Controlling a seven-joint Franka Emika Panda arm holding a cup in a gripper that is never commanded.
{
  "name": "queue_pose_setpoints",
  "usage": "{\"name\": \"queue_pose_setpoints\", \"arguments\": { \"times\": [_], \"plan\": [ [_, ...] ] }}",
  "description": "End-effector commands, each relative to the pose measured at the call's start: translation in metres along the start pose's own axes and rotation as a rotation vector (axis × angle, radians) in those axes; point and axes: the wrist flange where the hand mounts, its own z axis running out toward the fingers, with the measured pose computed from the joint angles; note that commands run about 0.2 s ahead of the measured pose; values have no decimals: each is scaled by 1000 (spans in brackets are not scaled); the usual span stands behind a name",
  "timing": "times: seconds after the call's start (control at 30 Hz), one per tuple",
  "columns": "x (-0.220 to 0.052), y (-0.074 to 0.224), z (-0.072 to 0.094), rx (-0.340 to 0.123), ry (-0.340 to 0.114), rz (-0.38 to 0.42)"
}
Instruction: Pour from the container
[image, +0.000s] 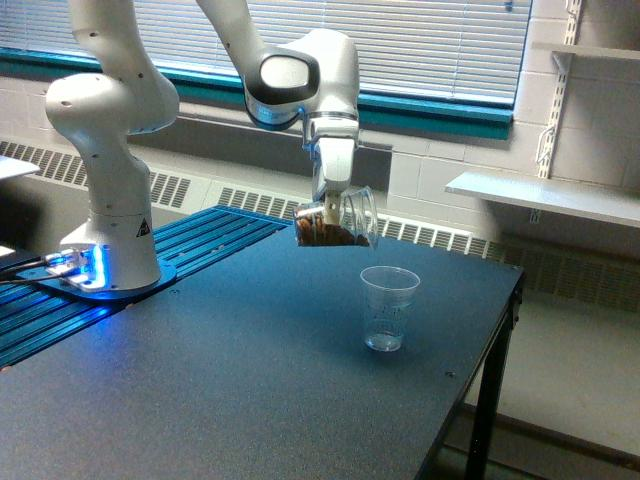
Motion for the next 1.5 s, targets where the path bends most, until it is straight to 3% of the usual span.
{"name": "queue_pose_setpoints", "arguments": {
  "times": [0.03,0.97,1.5],
  "plan": [
    [3,-5,-2,-25,3,25],
    [10,-21,5,-138,-30,3],
    [14,-30,6,-165,-32,-20]
  ]
}}
